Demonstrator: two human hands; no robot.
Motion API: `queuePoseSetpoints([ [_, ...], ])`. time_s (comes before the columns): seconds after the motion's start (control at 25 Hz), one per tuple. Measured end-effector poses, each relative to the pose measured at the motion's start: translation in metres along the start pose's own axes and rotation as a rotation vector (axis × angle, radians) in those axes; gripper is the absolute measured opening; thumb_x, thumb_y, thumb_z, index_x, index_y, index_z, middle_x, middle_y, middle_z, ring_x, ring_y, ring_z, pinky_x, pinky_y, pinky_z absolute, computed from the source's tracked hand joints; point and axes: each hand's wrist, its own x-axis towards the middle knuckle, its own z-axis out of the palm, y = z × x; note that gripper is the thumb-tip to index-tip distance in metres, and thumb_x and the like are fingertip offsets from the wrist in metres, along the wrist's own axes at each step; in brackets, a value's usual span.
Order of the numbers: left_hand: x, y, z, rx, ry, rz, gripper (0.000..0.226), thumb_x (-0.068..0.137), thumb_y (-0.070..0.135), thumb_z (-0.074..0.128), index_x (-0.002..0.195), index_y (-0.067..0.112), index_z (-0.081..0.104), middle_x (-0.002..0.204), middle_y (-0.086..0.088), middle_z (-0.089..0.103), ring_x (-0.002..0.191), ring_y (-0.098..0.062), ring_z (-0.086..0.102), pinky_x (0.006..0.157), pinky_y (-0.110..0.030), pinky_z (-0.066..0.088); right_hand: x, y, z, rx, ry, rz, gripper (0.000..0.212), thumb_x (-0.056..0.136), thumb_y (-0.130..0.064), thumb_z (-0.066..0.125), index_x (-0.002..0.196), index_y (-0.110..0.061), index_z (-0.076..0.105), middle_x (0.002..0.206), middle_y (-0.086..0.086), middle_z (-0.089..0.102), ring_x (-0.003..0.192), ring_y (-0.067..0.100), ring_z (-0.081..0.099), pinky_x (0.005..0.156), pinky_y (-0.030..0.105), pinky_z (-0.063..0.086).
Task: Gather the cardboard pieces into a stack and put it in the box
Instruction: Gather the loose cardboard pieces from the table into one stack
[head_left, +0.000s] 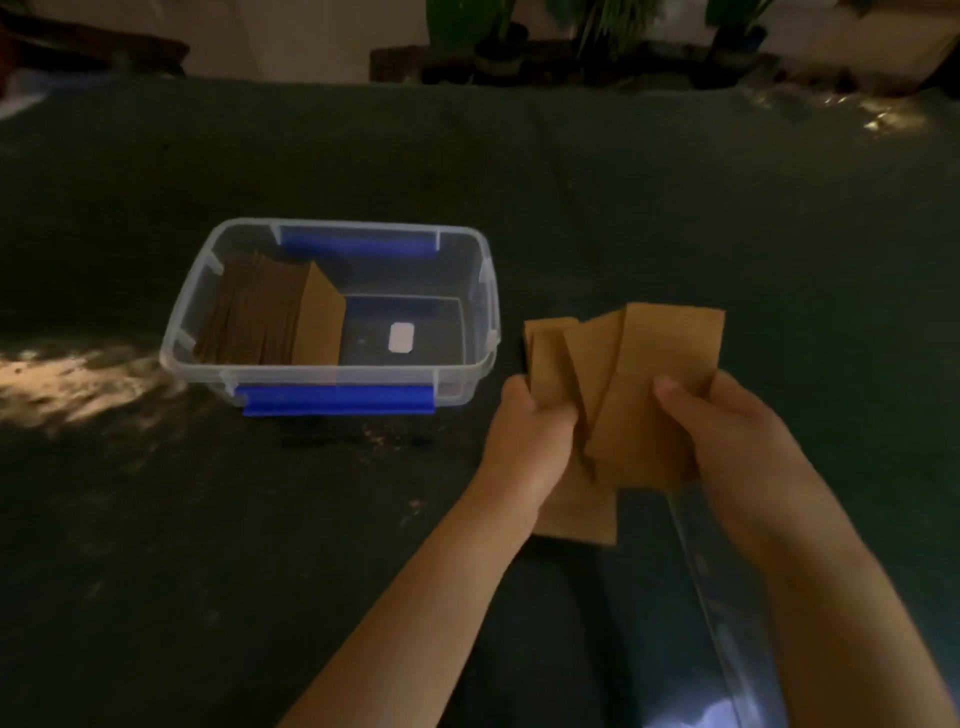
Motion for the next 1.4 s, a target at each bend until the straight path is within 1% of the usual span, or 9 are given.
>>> queuePoseSetpoints([
  [0.28, 0.096, 0.011, 0.025, 0.388, 0.363, 0.197, 0.034, 0.092, 0.029, 0.036, 0.110, 0.003, 0.048, 0.121, -0.018, 0.053, 0.110, -0.029, 0.048, 0.094, -0.041, 0.037, 0.107, 0.010, 0.025, -0.161, -0.262, 0.194, 0.045, 0.089, -0.035, 0.046, 0.128, -0.015, 0.037, 0.127, 0.008, 0.049, 0.107, 0.024, 0.051, 0.096, 0.046, 0.041],
  [0.4, 0.099, -0.006, 0.029, 0.459, 0.388, 0.182, 0.056, 0.092, 0.038, 0.032, 0.134, 0.002, 0.027, 0.142, -0.021, 0.032, 0.130, -0.033, 0.029, 0.105, -0.051, 0.027, 0.115, 0.028, 0.039, -0.351, -0.239, 0.136, 0.062, 0.086, -0.035, 0.053, 0.138, -0.020, 0.023, 0.140, 0.008, 0.032, 0.121, 0.028, 0.040, 0.096, 0.045, 0.042],
  [0.48, 0.099, -0.010, 0.032, 0.424, 0.374, 0.072, 0.069, 0.085, 0.029, 0.049, 0.140, 0.009, 0.012, 0.146, -0.017, 0.022, 0.130, -0.034, 0.024, 0.105, -0.050, 0.027, 0.110, 0.036, 0.046, -0.396, -0.236, 0.059, 0.070, 0.086, -0.034, 0.053, 0.142, -0.024, 0.013, 0.145, 0.006, 0.020, 0.128, 0.030, 0.030, 0.098, 0.046, 0.039],
  [0.64, 0.104, 0.002, 0.027, 0.082, 0.368, -0.106, 0.055, 0.074, 0.025, 0.064, 0.121, 0.014, 0.039, 0.115, -0.009, 0.047, 0.088, -0.022, 0.047, 0.072, -0.036, 0.038, 0.096, 0.049, 0.052, -0.350, -0.260, -0.056, 0.068, 0.084, -0.038, 0.051, 0.141, -0.025, 0.017, 0.143, 0.000, 0.021, 0.128, 0.025, 0.024, 0.092, 0.039, 0.034],
  [0.72, 0.102, 0.006, 0.026, 0.186, 0.300, -0.104, 0.040, 0.077, 0.024, 0.061, 0.112, 0.015, 0.043, 0.100, -0.006, 0.048, 0.073, -0.015, 0.042, 0.070, -0.032, 0.033, 0.088, 0.050, 0.052, -0.223, -0.239, -0.028, 0.061, 0.084, -0.039, 0.051, 0.138, -0.028, 0.025, 0.139, 0.000, 0.026, 0.124, 0.024, 0.031, 0.091, 0.039, 0.036],
  [0.88, 0.074, 0.015, 0.032, 0.689, 0.206, 0.225, 0.061, 0.080, 0.017, 0.057, 0.133, 0.019, 0.026, 0.122, -0.011, 0.046, 0.100, -0.022, 0.049, 0.080, -0.031, 0.037, 0.060, 0.054, 0.039, 0.029, -0.296, -0.018, 0.028, 0.086, -0.032, 0.051, 0.112, -0.036, 0.042, 0.128, -0.002, 0.041, 0.113, 0.019, 0.048, 0.094, 0.041, 0.045],
  [1.08, -0.016, -0.013, -0.020, 1.021, 0.122, 0.700, 0.085, 0.071, 0.024, 0.062, 0.132, 0.043, 0.007, 0.122, 0.011, 0.030, 0.096, 0.000, 0.032, 0.078, -0.024, 0.032, 0.024, 0.044, 0.008, -0.155, -0.311, -0.382, 0.075, 0.085, -0.027, 0.053, 0.139, -0.045, 0.005, 0.146, -0.024, 0.021, 0.131, -0.010, 0.021, 0.102, 0.019, 0.025],
  [1.24, -0.050, -0.050, -0.094, 1.307, 0.201, 0.622, 0.094, 0.073, 0.028, 0.060, 0.122, 0.046, -0.018, 0.137, 0.012, 0.026, 0.116, -0.003, 0.030, 0.093, -0.024, 0.021, -0.010, 0.049, 0.072, -0.264, -0.609, -0.397, 0.063, 0.084, -0.027, 0.052, 0.132, -0.053, 0.019, 0.135, -0.026, 0.039, 0.116, -0.016, 0.037, 0.092, 0.016, 0.034],
  [1.4, -0.048, -0.074, -0.123, 1.211, 0.121, 0.544, 0.094, 0.079, 0.034, 0.057, 0.121, 0.047, -0.027, 0.146, 0.014, 0.012, 0.124, 0.006, 0.008, 0.098, -0.021, 0.000, -0.026, 0.073, 0.122, -0.218, -0.550, -0.379, 0.067, 0.084, -0.014, 0.056, 0.134, -0.044, 0.024, 0.134, -0.016, 0.042, 0.117, -0.011, 0.040, 0.095, 0.016, 0.035],
])
